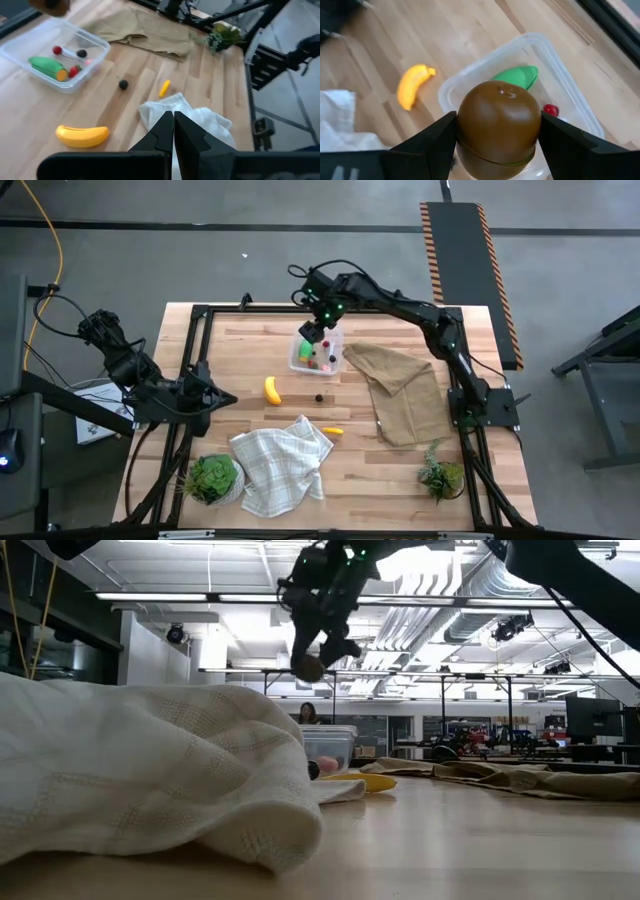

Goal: Pick and placing Produce into tupperware
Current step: Put the brown kiwi into the transparent bin, then put the yellow corn into the transparent bin

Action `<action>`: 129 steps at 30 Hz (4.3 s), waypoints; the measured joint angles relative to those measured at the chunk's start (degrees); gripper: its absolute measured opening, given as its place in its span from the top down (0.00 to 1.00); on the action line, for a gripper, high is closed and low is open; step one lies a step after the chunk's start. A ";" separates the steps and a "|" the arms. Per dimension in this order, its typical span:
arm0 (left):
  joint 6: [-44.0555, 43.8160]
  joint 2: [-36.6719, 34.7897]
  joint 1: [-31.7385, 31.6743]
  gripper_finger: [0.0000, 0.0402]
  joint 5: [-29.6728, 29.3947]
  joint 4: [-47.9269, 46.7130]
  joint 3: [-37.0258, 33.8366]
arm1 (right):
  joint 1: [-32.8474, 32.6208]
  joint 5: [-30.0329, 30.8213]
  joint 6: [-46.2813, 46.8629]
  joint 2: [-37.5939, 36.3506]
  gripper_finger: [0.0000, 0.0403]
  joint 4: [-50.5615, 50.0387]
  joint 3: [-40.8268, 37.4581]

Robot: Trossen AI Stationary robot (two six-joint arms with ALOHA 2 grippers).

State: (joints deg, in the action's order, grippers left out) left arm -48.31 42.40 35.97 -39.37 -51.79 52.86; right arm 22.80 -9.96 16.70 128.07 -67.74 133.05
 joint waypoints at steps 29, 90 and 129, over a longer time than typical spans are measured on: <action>-9.11 0.67 0.00 0.99 -3.83 -4.19 0.00 | 0.70 3.20 -9.28 8.66 0.41 -3.01 -0.04; -11.98 3.58 0.02 0.99 -3.72 -4.46 -0.02 | -8.31 -7.38 -10.78 5.58 0.31 -3.80 1.89; -10.23 3.59 0.04 0.99 2.75 -8.89 -0.02 | -26.63 13.26 -6.18 -5.42 0.31 -19.92 -1.62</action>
State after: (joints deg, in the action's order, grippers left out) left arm -58.54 45.99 36.01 -36.62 -60.69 52.84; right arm -3.84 3.30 10.52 122.65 -87.66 131.44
